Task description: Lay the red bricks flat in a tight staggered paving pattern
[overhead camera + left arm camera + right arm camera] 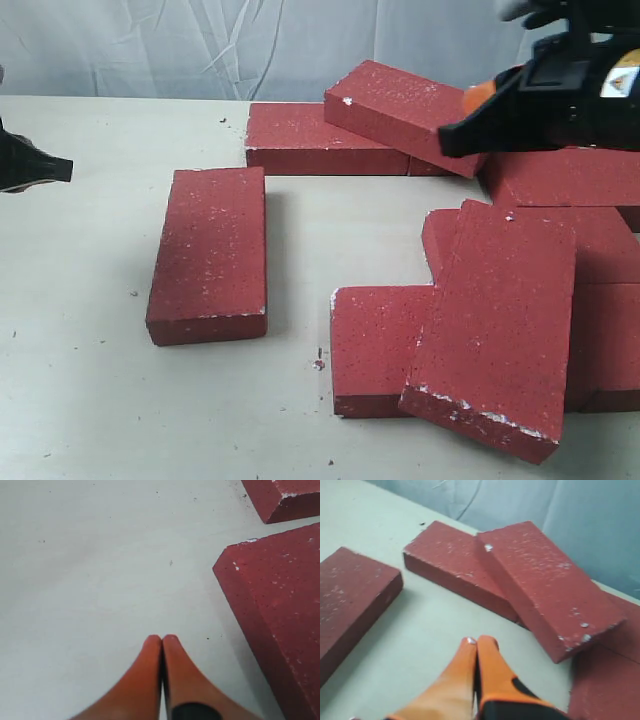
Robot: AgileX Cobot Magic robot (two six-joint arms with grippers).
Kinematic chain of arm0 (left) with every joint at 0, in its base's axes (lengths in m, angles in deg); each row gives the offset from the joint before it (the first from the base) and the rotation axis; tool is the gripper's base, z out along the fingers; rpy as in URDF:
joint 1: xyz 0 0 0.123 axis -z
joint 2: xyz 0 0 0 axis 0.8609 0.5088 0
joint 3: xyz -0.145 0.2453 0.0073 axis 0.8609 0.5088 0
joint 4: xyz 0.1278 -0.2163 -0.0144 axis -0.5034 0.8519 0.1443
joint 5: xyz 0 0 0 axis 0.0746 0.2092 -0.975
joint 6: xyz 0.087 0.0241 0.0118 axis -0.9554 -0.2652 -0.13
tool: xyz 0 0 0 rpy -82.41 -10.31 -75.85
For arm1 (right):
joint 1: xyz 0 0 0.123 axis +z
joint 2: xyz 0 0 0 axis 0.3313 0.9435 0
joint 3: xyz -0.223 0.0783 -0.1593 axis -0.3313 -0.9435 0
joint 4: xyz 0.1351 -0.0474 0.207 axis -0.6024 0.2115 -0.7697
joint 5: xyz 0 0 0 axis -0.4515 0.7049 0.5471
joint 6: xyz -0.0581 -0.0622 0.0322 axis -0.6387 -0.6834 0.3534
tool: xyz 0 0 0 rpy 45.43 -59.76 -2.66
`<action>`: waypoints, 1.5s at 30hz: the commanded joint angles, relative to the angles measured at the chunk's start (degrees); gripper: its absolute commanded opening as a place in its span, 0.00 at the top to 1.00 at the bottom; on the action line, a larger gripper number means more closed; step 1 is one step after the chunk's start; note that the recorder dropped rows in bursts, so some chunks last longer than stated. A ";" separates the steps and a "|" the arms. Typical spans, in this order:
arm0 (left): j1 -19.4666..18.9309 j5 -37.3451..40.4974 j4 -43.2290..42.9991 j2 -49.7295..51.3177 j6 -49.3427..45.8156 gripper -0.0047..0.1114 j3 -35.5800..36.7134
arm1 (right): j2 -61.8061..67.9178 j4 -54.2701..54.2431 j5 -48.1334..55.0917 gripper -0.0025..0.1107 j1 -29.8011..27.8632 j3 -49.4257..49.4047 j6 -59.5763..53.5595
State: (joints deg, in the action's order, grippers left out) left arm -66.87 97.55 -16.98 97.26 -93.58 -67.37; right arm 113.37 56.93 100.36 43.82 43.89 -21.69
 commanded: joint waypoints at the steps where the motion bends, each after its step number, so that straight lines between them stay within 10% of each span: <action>1: -0.36 -1.56 5.68 3.23 -6.33 0.96 -3.80 | 6.71 0.33 8.14 0.99 5.54 7.37 -1.36; 13: 1.87 15.30 9.36 20.35 -7.35 0.96 -21.09 | 29.29 -0.29 26.98 0.99 18.12 27.82 -7.72; 22: 5.08 16.80 12.35 28.28 -8.69 0.96 -26.94 | 38.19 -23.46 40.45 0.99 24.14 33.38 -41.98; 45: 9.95 14.90 12.10 38.87 -11.26 0.96 -36.25 | 47.62 -21.57 32.13 0.99 25.93 33.38 -44.68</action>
State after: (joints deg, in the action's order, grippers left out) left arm -57.21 111.11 -4.91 135.25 -104.69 -102.98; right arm 161.27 35.05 132.58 69.76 76.99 -66.19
